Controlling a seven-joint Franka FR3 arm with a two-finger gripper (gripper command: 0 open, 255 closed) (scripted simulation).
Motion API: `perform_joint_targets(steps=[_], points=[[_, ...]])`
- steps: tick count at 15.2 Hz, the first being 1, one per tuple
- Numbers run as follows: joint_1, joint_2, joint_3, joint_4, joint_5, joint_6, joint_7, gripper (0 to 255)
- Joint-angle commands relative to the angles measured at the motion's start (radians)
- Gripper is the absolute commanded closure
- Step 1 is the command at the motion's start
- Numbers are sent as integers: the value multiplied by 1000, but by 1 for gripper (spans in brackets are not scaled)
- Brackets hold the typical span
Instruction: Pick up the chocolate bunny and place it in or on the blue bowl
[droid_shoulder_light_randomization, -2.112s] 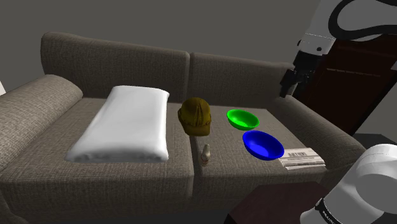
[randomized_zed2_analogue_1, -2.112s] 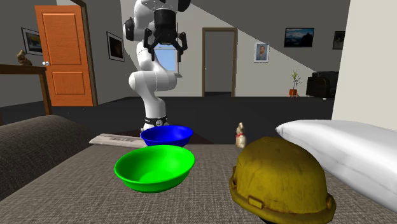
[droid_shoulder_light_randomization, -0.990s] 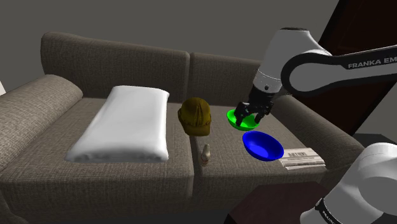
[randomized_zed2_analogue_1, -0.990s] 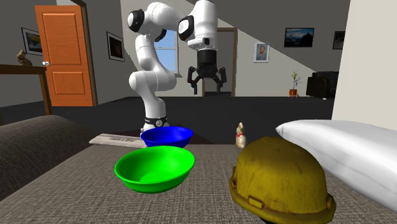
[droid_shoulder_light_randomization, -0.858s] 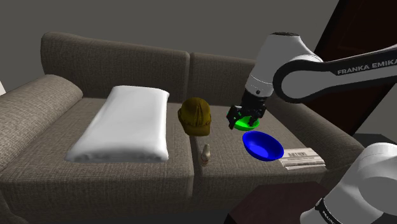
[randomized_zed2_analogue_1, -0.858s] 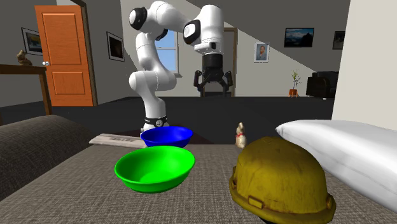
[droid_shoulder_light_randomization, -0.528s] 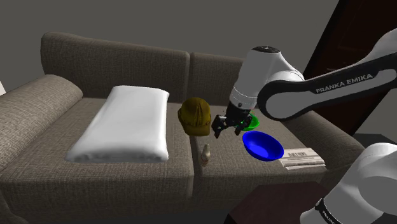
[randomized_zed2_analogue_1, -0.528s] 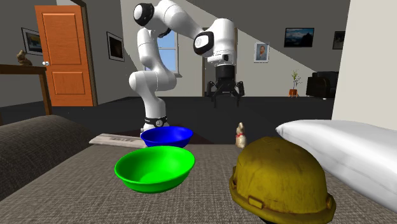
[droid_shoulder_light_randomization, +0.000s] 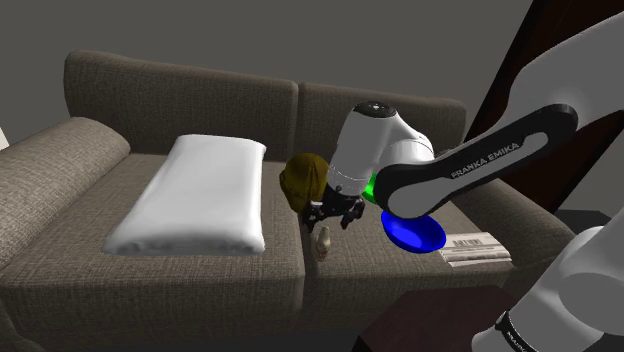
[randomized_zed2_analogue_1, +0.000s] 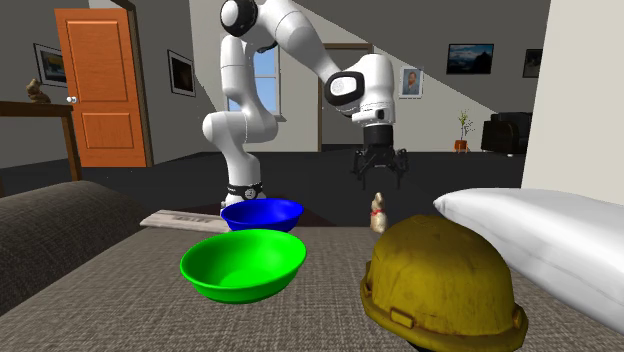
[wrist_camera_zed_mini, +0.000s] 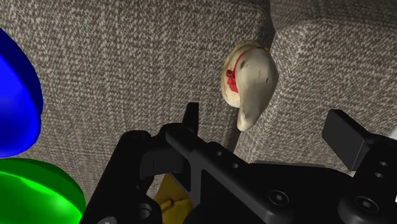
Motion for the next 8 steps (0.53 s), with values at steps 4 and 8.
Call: perform_joint_targets(steps=[4, 8], points=[[-19, 75, 5, -3, -85, 63, 63, 0], [-23, 99, 3, -3, -115, 82, 84, 0]])
